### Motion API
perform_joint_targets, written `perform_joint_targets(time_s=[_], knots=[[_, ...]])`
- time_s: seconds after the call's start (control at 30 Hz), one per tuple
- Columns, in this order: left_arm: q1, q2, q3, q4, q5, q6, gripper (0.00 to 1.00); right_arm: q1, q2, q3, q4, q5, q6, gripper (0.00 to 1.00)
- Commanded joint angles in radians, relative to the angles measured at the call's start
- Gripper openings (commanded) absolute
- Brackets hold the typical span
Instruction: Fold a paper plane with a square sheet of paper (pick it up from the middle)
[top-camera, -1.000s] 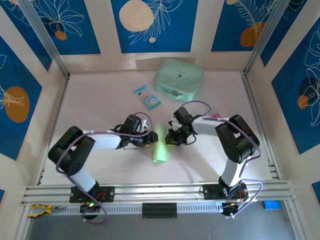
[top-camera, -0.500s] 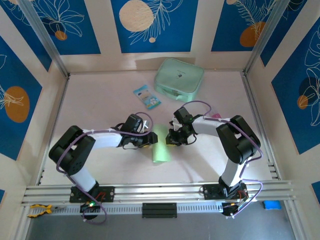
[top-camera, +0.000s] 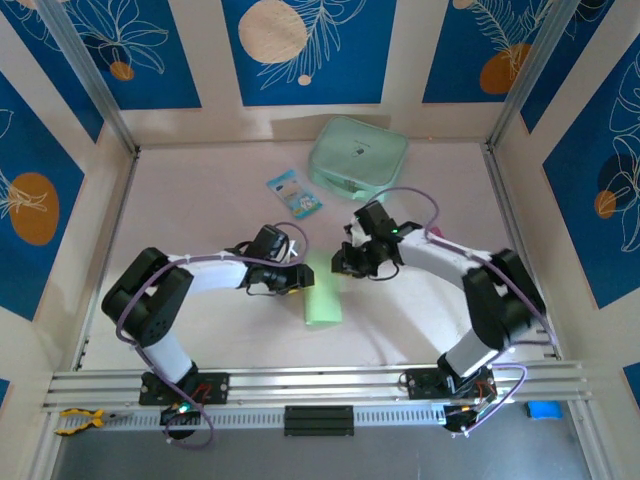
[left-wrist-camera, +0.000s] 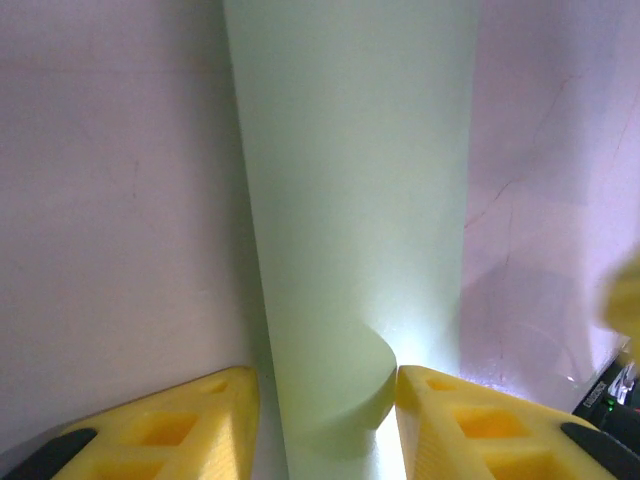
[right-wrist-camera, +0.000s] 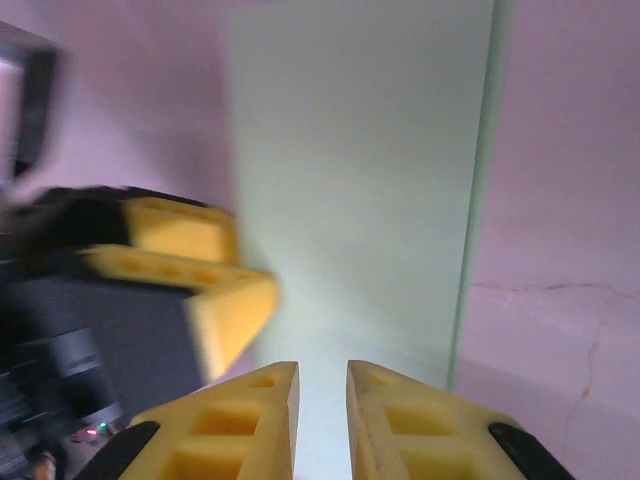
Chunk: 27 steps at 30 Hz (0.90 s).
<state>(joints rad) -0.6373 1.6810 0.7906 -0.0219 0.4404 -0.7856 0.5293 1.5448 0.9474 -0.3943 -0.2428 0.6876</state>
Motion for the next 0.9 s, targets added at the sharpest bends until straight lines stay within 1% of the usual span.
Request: perform_joint_targets(time_s=[0.0, 0.1, 0.2, 0.27, 0.6, 0.73, 0.87], knots=[[0.000, 0.004, 0.028, -0.047, -0.035, 0.029, 0.42, -0.060, -0.116, -0.057, 0.024, -0.006, 0.083, 0.21], [0.001, 0.004, 0.032, -0.058, -0.041, 0.043, 0.41, -0.083, -0.184, -0.112, 0.030, 0.003, 0.103, 0.21], [0.001, 0.003, 0.026, -0.072, -0.048, 0.047, 0.41, -0.088, -0.212, -0.145, 0.032, 0.016, 0.127, 0.21], [0.003, 0.004, 0.027, -0.093, -0.050, 0.058, 0.41, -0.087, -0.216, -0.161, 0.034, 0.031, 0.135, 0.20], [0.002, 0.055, 0.078, -0.129, -0.025, 0.104, 0.43, -0.069, -0.200, -0.189, 0.067, 0.017, 0.151, 0.20], [0.002, 0.085, 0.130, -0.213, -0.050, 0.157, 0.43, -0.066, -0.203, -0.215, 0.104, 0.017, 0.163, 0.21], [-0.001, 0.107, 0.155, -0.256, -0.062, 0.192, 0.43, -0.066, -0.197, -0.229, 0.120, 0.023, 0.173, 0.21]])
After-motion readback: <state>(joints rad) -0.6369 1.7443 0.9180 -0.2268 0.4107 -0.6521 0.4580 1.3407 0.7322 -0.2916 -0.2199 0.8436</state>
